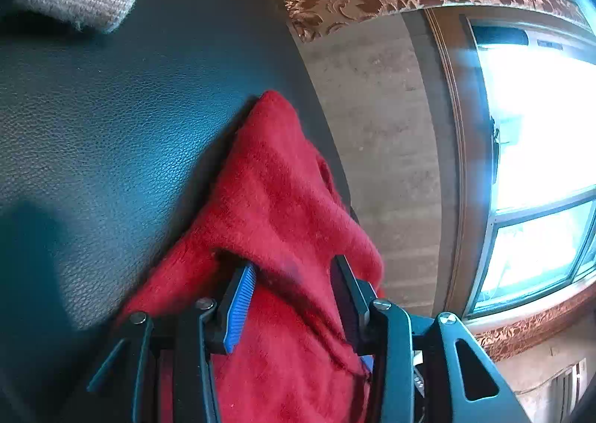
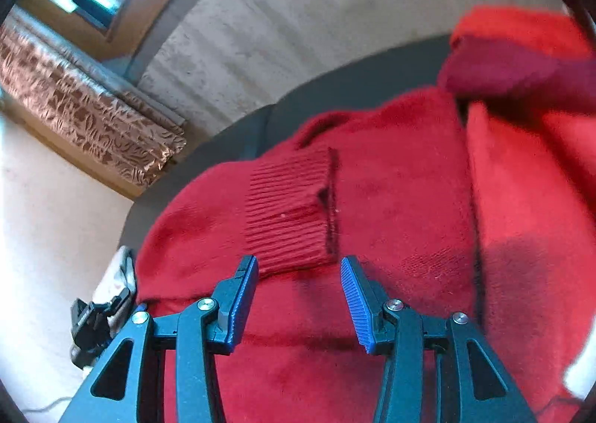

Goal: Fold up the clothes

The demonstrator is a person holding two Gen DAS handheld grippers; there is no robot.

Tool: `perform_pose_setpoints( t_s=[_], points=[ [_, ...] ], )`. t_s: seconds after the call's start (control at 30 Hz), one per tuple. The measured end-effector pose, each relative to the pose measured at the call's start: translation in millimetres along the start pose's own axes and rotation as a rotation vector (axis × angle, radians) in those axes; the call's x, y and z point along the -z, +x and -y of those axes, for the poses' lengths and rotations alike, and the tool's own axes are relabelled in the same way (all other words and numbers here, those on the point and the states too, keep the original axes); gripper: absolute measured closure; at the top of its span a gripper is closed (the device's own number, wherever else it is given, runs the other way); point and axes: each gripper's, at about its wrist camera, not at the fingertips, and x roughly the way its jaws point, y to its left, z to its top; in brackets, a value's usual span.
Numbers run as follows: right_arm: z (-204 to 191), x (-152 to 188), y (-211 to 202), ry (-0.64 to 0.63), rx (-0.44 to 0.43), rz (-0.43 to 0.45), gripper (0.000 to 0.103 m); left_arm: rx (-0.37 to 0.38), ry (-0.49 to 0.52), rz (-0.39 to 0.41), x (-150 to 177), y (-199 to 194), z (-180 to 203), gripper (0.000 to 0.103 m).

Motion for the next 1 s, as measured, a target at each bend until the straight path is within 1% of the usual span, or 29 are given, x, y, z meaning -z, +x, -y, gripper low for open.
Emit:
perform_pose_setpoints(
  t_s=[0.13, 0.23, 0.27, 0.3, 0.33, 0.37, 0.4, 0.47, 0.5, 0.57, 0.63, 0.7, 0.77, 0.8, 0.87, 0.9, 1.0],
  points=[
    [13, -2, 10, 0.077, -0.031, 0.024, 0.057, -0.004, -0.013, 0.012, 0, 8, 0, 0.062],
    [12, -4, 16, 0.095, -0.045, 0.033, 0.065, 0.006, -0.042, 0.019, -3, 9, -3, 0.061],
    [11, -4, 19, 0.098, -0.043, 0.036, 0.072, 0.000, -0.052, 0.014, -1, 11, -3, 0.061],
    [9, -5, 22, 0.099, -0.033, 0.039, 0.083, -0.004, -0.058, 0.009, -2, 16, 1, 0.061],
    [7, -4, 23, 0.098, -0.020, 0.044, 0.089, -0.008, -0.065, 0.004, -2, 20, 4, 0.062],
    [5, -4, 24, 0.097, -0.006, 0.049, 0.092, -0.022, -0.055, 0.001, -2, 22, 6, 0.069],
    [3, -4, 24, 0.093, 0.001, 0.054, 0.093, -0.036, -0.045, -0.001, -3, 23, 8, 0.083],
    [-12, -8, 11, 0.056, -0.027, 0.079, 0.094, -0.052, -0.004, 0.004, -8, 20, 15, 0.099],
    [-21, -10, 3, 0.032, -0.048, 0.095, 0.094, -0.059, 0.017, 0.006, -10, 18, 19, 0.099],
    [-40, -15, -14, -0.016, -0.089, 0.127, 0.094, -0.020, 0.046, 0.013, -15, 5, 24, 0.099],
    [-58, -17, -39, -0.071, -0.124, 0.168, 0.094, 0.010, 0.096, 0.024, -20, 4, 36, 0.099],
    [-66, -12, -59, -0.112, -0.133, 0.188, 0.094, 0.011, 0.161, 0.012, -18, -4, 42, 0.099],
    [-60, 0, -64, -0.114, -0.108, 0.176, 0.094, -0.032, 0.232, -0.007, -11, -8, 42, 0.098],
    [-55, 6, -65, -0.108, -0.090, 0.165, 0.094, -0.056, 0.252, -0.023, -8, -9, 38, 0.098],
    [-37, 22, -56, -0.084, -0.034, 0.117, 0.094, -0.094, 0.279, -0.078, -2, -3, 32, 0.099],
    [-27, 30, -51, -0.073, -0.004, 0.090, 0.094, -0.144, 0.317, -0.107, 4, 1, 29, 0.099],
    [-5, 49, -40, -0.055, 0.061, 0.030, 0.094, -0.226, 0.386, -0.155, 17, 0, 20, 0.098]
  ],
)
